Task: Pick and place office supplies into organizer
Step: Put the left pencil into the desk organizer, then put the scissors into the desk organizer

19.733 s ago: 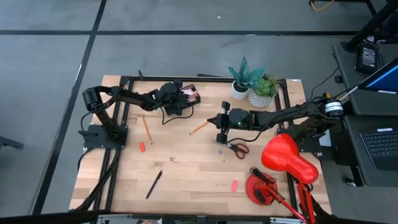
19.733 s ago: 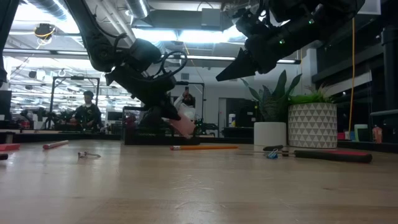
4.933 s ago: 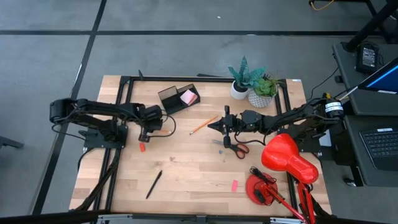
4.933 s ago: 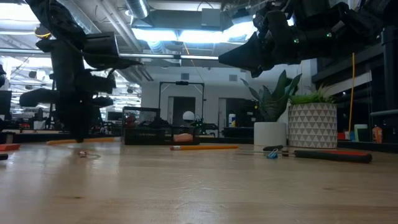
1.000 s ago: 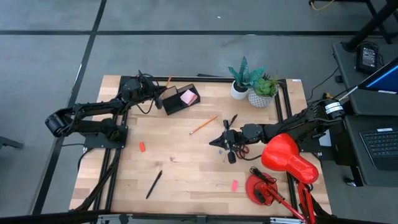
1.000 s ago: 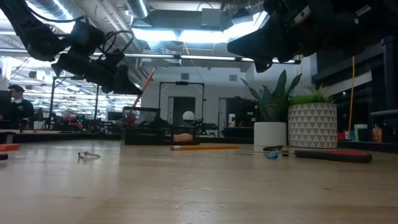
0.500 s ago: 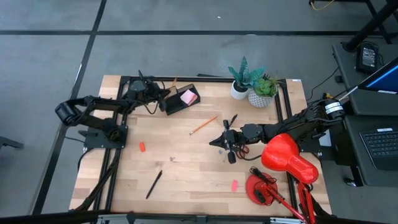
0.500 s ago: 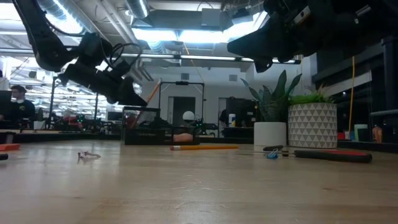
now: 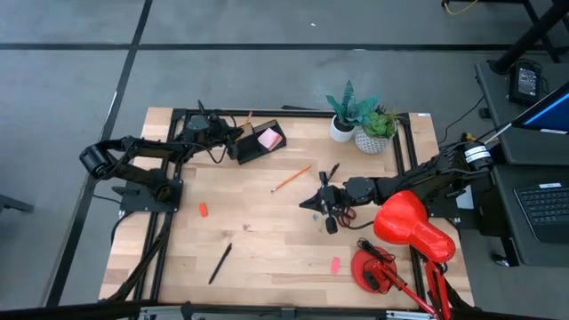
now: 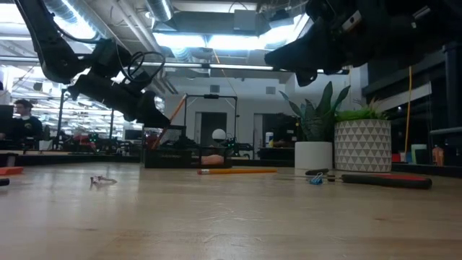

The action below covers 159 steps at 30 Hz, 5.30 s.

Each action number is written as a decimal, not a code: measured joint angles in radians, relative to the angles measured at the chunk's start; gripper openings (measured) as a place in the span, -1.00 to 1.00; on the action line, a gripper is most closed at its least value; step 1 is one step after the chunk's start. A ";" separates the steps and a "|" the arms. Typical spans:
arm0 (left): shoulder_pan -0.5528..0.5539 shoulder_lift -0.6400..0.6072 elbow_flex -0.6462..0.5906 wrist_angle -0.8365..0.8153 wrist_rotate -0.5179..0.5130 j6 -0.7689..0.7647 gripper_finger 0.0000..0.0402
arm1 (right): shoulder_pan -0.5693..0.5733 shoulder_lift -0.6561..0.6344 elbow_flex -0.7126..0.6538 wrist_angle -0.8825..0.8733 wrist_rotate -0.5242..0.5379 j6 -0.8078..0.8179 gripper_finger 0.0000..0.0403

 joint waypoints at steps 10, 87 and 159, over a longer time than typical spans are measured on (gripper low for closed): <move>0.000 -0.005 0.000 0.007 -0.007 0.028 -0.54 | 0.000 0.000 0.000 -0.011 0.000 0.000 -0.96; -0.324 -0.363 0.000 -0.178 0.543 0.135 -0.98 | 0.093 -0.001 0.513 -1.583 0.108 0.874 -0.96; -0.388 -0.363 0.000 -0.232 0.524 0.192 -0.99 | 0.155 -0.111 0.158 -1.493 0.151 1.440 -0.22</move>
